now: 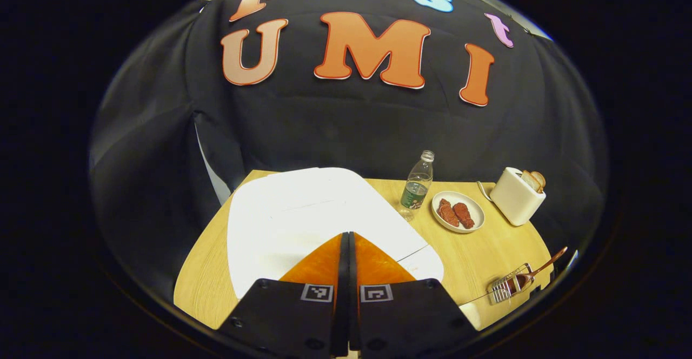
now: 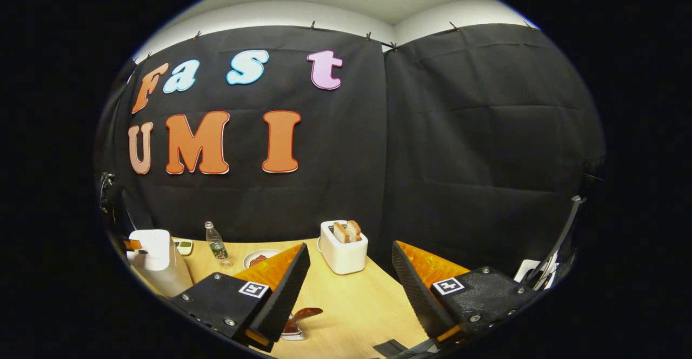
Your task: Close the left gripper, press the button to open the rice cooker; take a wooden spoon from the chopstick holder with the right hand, scoop a spoonful of rice and pour it into the rice cooker, then put the wooden spoon back into the chopstick holder.
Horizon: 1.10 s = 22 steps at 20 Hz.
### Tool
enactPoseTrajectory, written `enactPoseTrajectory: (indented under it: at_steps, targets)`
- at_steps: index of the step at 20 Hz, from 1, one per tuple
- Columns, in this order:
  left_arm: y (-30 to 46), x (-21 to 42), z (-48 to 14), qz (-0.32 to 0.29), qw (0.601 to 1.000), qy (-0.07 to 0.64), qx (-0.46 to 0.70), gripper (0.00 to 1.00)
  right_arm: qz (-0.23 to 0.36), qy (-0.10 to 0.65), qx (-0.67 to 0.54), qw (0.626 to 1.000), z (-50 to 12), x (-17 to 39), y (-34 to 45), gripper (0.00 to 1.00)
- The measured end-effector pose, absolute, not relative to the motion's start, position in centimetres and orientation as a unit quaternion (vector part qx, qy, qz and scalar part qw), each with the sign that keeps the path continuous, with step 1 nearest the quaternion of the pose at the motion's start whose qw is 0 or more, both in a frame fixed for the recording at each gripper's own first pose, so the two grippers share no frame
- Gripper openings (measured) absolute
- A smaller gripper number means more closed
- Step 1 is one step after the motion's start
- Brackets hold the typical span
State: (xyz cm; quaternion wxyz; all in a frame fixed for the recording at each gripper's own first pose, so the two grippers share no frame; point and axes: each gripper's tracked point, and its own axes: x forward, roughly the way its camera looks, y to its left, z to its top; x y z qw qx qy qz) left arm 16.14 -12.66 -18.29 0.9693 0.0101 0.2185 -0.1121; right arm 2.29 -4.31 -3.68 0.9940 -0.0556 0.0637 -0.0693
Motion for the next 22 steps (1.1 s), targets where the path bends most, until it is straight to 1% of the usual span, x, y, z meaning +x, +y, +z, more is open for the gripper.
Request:
enactPoseTrajectory:
  at_steps: [4,6,7,11,14,17,22]
  targets:
    - [-12.3,15.3,-20.0,-0.102,0.966,0.238,0.008,0.05,-0.074,0.067,-0.046,0.994,-3.9,2.1,-4.6,0.94]
    - [-12.2,15.3,-20.1,-0.104,0.966,0.235,0.010,0.05,-0.073,0.070,-0.042,0.994,-4.2,2.0,-4.7,0.94]
    - [-12.3,15.3,-20.4,-0.103,0.964,0.244,0.002,0.05,-0.069,0.073,-0.039,0.994,-4.4,2.1,-4.7,0.94]
    - [-12.1,15.3,-19.6,-0.094,0.967,0.235,0.002,0.05,-0.051,0.082,-0.030,0.995,-5.5,1.9,-4.0,0.94]
    - [-12.0,14.6,-16.3,-0.080,0.978,0.190,0.031,0.05,-0.041,0.089,-0.019,0.995,-6.4,1.9,-3.6,0.95]
    - [-11.3,13.3,-11.5,-0.061,0.987,0.139,0.059,0.05,-0.032,0.097,0.002,0.995,-7.6,1.8,-3.7,0.94]
    - [-11.6,10.1,-6.4,-0.064,0.993,0.095,0.033,0.05,-0.015,0.085,0.058,0.995,-9.1,2.0,-3.2,0.95]
